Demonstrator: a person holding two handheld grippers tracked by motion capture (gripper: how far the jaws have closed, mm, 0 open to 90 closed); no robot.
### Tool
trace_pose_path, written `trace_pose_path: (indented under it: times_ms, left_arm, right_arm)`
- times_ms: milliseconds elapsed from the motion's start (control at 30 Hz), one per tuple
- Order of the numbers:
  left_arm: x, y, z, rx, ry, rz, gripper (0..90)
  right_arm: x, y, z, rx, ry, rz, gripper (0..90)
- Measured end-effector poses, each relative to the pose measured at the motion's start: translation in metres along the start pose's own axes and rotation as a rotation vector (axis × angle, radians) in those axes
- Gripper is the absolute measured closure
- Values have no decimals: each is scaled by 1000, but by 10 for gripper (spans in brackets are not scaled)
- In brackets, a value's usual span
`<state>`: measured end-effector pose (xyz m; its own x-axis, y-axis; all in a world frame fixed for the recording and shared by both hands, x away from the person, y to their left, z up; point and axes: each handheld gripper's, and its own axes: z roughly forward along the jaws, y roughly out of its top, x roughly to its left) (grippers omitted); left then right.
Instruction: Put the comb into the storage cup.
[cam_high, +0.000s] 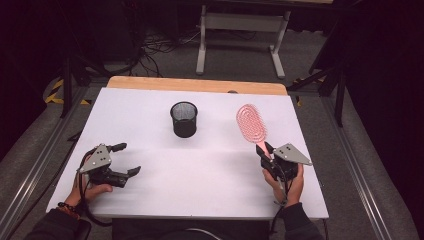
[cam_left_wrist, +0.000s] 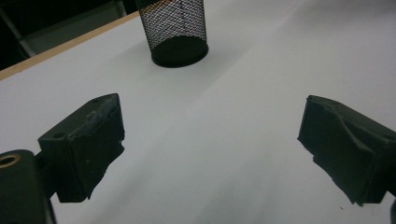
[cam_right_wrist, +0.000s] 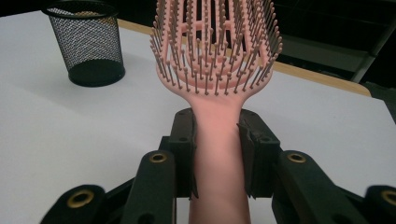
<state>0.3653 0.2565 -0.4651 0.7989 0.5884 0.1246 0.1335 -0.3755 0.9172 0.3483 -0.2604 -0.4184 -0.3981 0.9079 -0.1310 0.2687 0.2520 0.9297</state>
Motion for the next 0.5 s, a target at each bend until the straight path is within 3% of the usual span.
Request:
trace_pose_path:
  times_ms: [433, 500]
  left_arm:
    - [1, 2, 2, 2, 2, 5, 71]
    - [1, 4, 4, 4, -14, 11, 74]
  right_arm:
    - [0, 14, -2, -71, -19, 8, 691]
    - [1, 16, 0, -77, -19, 2, 691]
